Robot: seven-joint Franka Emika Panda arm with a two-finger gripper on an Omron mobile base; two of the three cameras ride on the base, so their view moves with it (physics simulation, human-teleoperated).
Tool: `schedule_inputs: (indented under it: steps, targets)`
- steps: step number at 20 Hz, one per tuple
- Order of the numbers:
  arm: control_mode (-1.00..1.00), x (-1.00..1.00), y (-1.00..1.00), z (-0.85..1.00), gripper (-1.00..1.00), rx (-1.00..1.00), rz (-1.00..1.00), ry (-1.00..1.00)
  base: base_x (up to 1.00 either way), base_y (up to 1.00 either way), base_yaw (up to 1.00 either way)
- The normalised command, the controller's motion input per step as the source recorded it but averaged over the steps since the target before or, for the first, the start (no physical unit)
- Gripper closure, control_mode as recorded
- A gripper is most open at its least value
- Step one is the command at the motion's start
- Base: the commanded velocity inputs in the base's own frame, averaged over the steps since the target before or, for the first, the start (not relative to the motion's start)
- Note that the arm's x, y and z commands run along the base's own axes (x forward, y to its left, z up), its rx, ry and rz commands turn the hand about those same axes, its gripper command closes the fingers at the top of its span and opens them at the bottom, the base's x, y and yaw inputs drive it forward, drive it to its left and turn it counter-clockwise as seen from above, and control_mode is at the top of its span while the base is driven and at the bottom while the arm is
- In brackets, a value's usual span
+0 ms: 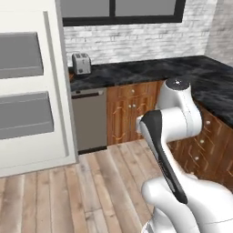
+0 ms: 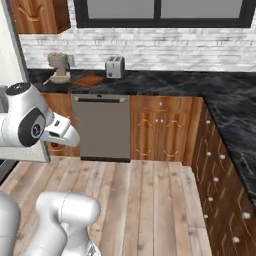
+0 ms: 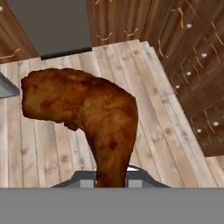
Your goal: Retrieve the chicken drumstick from the fridge and place it on the cutting board.
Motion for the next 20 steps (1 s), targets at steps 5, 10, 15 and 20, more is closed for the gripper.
schedule_inputs:
  steps: [5, 10, 15, 20]
  targets:
    - [1.0, 0.0, 0.0, 0.0, 1.0, 0.0, 0.0, 0.0, 0.78, -0.49, -0.07]
    - [1.0, 0.0, 0.0, 0.0, 1.0, 0.0, 0.0, 0.0, 0.8, -0.64, 0.24]
    - [1.0, 0.0, 0.0, 0.0, 1.0, 0.0, 0.0, 0.0, 0.94, -0.56, 0.31]
    - [1.0, 0.0, 0.0, 0.0, 1.0, 0.0, 0.0, 0.0, 0.97, -0.12, 0.14]
